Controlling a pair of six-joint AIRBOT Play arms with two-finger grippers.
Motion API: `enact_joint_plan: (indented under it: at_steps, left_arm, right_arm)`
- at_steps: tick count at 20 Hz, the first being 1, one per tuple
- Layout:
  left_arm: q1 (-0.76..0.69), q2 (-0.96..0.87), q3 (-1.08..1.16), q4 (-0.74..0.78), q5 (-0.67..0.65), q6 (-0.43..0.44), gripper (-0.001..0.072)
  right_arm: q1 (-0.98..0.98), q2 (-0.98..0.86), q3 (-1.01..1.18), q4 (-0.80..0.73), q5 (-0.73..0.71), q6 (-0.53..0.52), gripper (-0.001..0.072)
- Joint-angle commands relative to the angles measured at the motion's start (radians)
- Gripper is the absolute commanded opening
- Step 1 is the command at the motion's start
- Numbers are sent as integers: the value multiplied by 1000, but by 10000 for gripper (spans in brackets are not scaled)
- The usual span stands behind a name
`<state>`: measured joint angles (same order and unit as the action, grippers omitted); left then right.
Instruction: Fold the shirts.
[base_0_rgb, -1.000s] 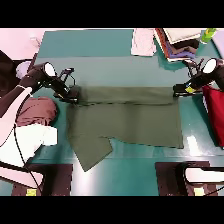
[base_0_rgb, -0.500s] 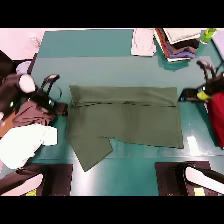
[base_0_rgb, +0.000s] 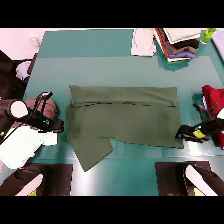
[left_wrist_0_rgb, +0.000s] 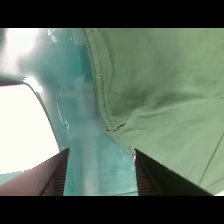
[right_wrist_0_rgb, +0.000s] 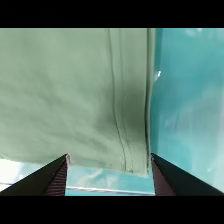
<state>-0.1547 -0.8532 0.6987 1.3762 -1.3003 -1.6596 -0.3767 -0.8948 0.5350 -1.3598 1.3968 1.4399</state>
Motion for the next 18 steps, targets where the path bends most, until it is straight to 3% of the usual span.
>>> enact_joint_plan:
  at_steps: [1,3,5,7,8,9,12,13,18]
  left_arm:
    - [0,12,-12,0,14,-8,488]
    - [0,12,-12,0,13,-8,488]
    - [0,12,-13,0,-1,-8,488]
    - [0,12,-13,0,-12,-8,488]
    - [0,12,-21,-11,-13,-9,488]
    - [0,12,-41,-34,-9,-9,489]
    - [0,12,-149,-139,28,-2,493]
    - [0,12,-185,-163,40,5,563]
    - [0,12,-304,-285,114,45,559]
  right_arm:
    - [-11,28,-75,4,-18,3,520]
    - [-11,28,-74,3,-29,4,499]
    - [-11,28,-74,-1,-32,4,407]
    - [-11,28,-74,-3,-34,4,382]
    - [-11,28,-74,-3,-34,-2,157]
    - [-11,28,-74,-3,-36,-6,27]
    - [-11,28,-74,-3,-36,-5,14]
    - [-11,28,-74,-3,-36,-6,14]
    - [-11,28,-74,-3,-44,-6,14]
